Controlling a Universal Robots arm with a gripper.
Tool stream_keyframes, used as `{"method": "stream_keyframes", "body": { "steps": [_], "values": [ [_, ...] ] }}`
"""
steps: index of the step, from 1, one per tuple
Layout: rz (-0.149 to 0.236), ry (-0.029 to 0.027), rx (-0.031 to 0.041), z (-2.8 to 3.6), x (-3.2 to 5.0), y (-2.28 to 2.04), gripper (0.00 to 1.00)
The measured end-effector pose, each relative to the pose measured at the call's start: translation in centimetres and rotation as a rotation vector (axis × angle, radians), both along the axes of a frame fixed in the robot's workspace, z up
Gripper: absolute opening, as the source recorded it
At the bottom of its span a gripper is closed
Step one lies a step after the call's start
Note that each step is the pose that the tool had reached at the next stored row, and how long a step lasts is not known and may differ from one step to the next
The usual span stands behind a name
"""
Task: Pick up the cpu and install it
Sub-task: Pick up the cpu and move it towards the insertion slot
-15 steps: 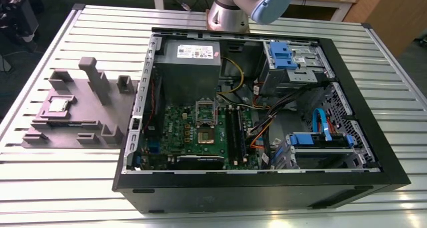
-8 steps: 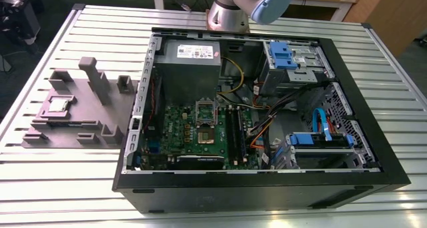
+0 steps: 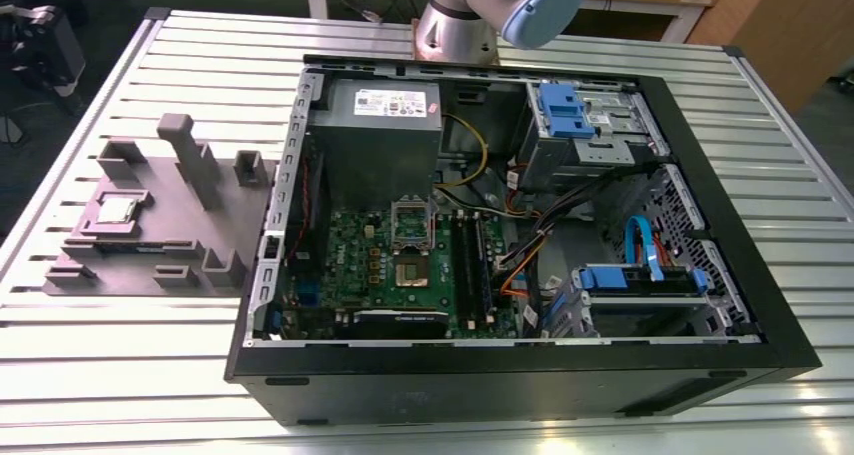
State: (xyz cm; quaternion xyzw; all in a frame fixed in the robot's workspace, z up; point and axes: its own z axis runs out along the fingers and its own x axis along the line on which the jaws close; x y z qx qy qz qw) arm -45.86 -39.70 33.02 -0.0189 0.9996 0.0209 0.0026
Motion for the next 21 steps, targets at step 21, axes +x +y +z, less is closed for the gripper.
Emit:
{"method": "stream_keyframes", "body": {
  "steps": [21],
  "values": [
    [0.0,0.0,0.0,-2.29,0.0,0.0,0.67]
  ]
}}
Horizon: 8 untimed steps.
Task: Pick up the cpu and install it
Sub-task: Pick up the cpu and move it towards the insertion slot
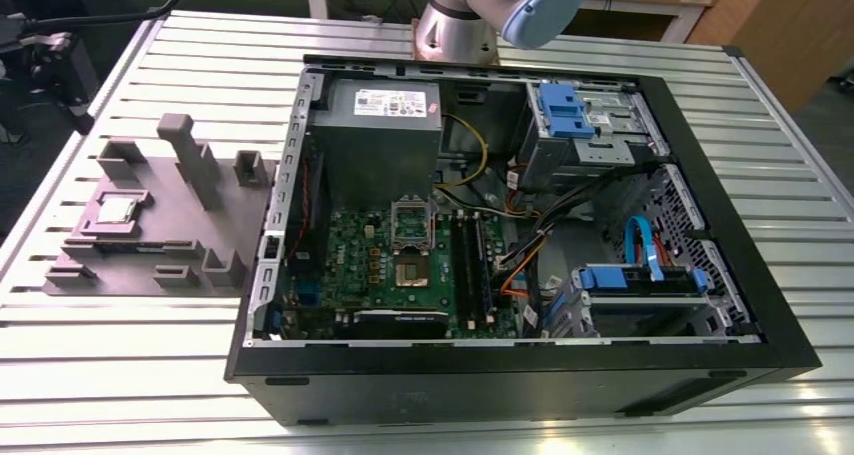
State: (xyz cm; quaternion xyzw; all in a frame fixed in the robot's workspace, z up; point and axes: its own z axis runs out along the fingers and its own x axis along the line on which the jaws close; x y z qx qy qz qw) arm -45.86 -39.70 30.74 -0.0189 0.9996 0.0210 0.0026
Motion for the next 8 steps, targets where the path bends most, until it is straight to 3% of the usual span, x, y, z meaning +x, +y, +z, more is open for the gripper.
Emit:
{"method": "stream_keyframes", "body": {
  "steps": [8],
  "values": [
    [0.0,0.0,0.0,-1.45,-0.01,-0.02,0.67]
  ]
}}
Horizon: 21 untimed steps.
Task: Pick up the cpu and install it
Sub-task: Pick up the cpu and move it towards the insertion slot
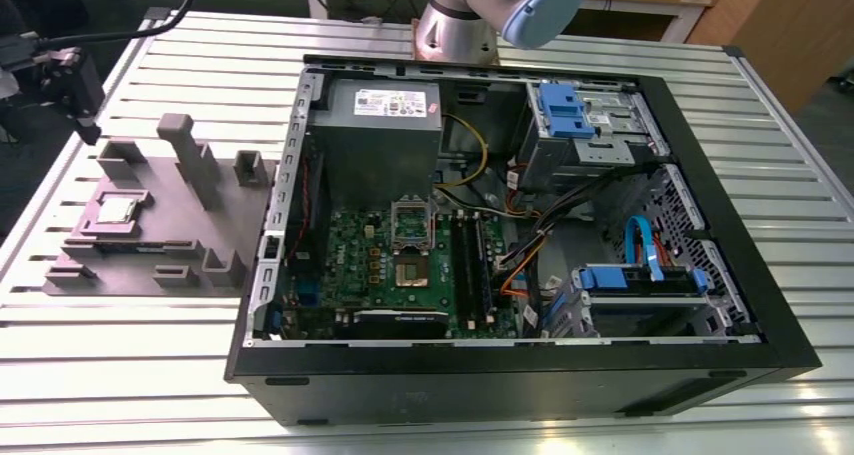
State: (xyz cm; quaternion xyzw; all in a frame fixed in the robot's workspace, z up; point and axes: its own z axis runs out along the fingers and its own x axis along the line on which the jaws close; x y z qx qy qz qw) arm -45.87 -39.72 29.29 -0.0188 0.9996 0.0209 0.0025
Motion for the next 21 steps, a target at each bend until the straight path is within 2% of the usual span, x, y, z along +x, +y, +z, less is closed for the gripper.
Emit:
{"method": "stream_keyframes", "body": {
  "steps": [4,9,21],
  "values": [
    [0.0,0.0,0.0018,-0.63,0.01,-0.24,0.67],
    [0.0,0.0,0.0038,-0.96,0.0,-0.35,0.67],
    [0.0,0.0,0.0039,-1.02,0.01,-0.36,0.67]
  ]
}}
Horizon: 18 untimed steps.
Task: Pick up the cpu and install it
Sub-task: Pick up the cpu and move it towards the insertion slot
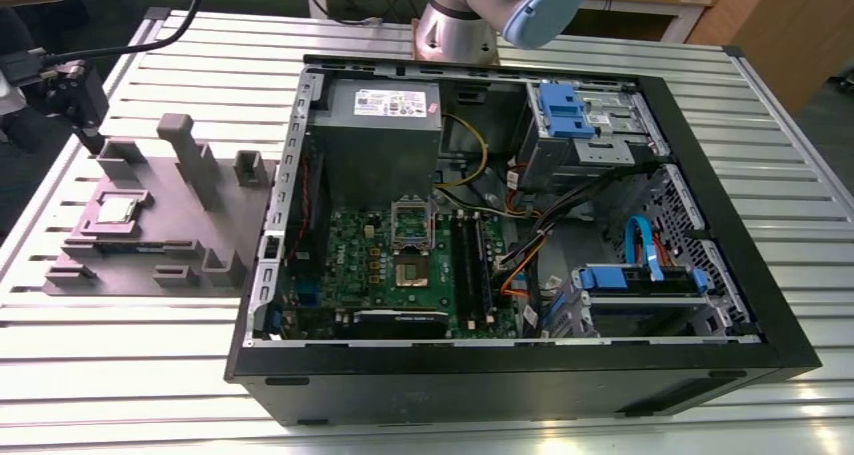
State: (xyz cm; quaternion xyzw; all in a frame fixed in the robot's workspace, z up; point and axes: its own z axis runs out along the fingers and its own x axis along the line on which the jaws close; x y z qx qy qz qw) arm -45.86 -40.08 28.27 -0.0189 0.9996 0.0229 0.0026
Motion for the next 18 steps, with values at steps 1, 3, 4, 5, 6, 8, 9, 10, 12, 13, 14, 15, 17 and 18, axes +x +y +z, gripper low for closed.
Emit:
{"method": "stream_keyframes", "body": {
  "steps": [1,3,4,5,6,8,9,10,12,13,14,15,17,18],
  "values": [
    [0.0,0.0,0.0,0.0,0.0,0.0,0.67],
    [0.0,-0.0001,0.0001,-0.01,0.0,0.0,0.67],
    [0.0,-0.0002,0.0001,-0.03,0.0,0.0,0.67],
    [0.0,-0.0004,0.0002,-0.06,0.0,-0.05,0.67],
    [0.0,-0.0002,0.0002,-0.09,0.0,-0.16,0.67],
    [0.0,-0.0004,0.0002,-0.24,0.0,-0.22,0.67],
    [0.0,-0.0001,0.0001,-0.36,0.01,-0.23,0.67],
    [0.001,-0.0001,0.0,-0.52,0.06,-0.23,0.67],
    [0.021,0.0,0.0001,-0.83,0.1,-0.23,0.67],
    [0.038,0.0,0.0,-1.01,0.09,-0.23,0.67],
    [0.052,-0.0001,0.0,-1.19,0.1,-0.23,0.67],
    [0.057,-0.0001,0.0,-1.39,0.1,-0.24,0.67],
    [0.057,0.0,0.0,-1.75,0.1,-0.24,0.67],
    [0.054,0.0001,0.0,-1.93,0.1,-0.24,0.67]
  ]
}}
